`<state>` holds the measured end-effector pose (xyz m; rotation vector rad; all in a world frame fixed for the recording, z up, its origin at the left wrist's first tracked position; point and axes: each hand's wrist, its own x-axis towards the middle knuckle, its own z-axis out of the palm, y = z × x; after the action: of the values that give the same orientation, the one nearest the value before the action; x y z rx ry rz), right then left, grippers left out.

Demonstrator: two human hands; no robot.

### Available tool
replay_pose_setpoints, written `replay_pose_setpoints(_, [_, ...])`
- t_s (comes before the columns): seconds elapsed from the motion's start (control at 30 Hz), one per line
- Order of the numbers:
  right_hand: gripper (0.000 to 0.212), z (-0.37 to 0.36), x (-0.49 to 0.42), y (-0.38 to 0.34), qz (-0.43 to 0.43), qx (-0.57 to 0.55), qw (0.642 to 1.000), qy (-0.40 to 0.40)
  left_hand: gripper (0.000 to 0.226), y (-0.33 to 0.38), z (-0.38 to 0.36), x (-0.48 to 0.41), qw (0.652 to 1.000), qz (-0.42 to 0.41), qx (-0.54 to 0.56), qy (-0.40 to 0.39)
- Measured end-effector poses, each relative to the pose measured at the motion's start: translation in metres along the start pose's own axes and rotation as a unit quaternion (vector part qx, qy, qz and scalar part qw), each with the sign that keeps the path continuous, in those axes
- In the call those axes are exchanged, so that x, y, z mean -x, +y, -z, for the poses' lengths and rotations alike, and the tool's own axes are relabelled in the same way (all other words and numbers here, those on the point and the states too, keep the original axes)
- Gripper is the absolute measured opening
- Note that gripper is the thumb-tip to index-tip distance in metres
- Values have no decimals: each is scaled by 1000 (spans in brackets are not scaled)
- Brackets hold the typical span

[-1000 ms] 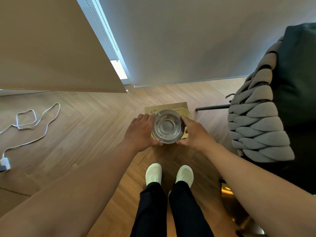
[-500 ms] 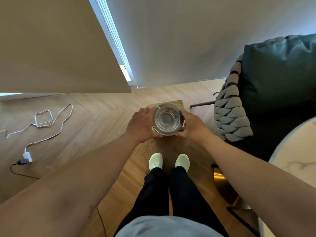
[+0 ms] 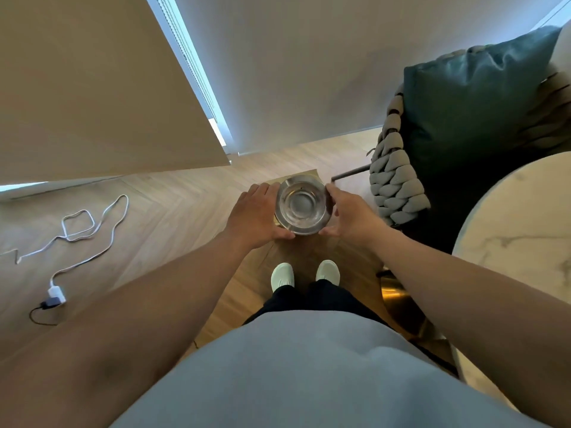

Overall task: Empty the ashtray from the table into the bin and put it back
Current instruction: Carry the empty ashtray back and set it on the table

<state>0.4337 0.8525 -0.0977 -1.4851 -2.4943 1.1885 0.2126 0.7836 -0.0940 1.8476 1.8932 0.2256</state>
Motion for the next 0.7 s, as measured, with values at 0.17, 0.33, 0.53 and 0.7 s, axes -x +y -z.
replay_pose_setpoints(0.17, [78, -6, 20, -7, -10, -13, 1000, 16, 103, 2, 4, 9, 1000, -21, 4, -17])
replay_pose_setpoints(0.33, [75, -4, 40, -7, -44, -38, 997, 47, 101, 14, 7, 5, 997, -61, -1, -38])
replay_pose_setpoints(0.53, [69, 3, 91, 14, -116, -60, 983, 129, 102, 60, -2, -17, 987, -128, -24, -97])
replay_pose_setpoints(0.7, [85, 1, 146, 33, -186, -111, 959, 180, 100, 106, -26, -29, 966, -214, -54, -133])
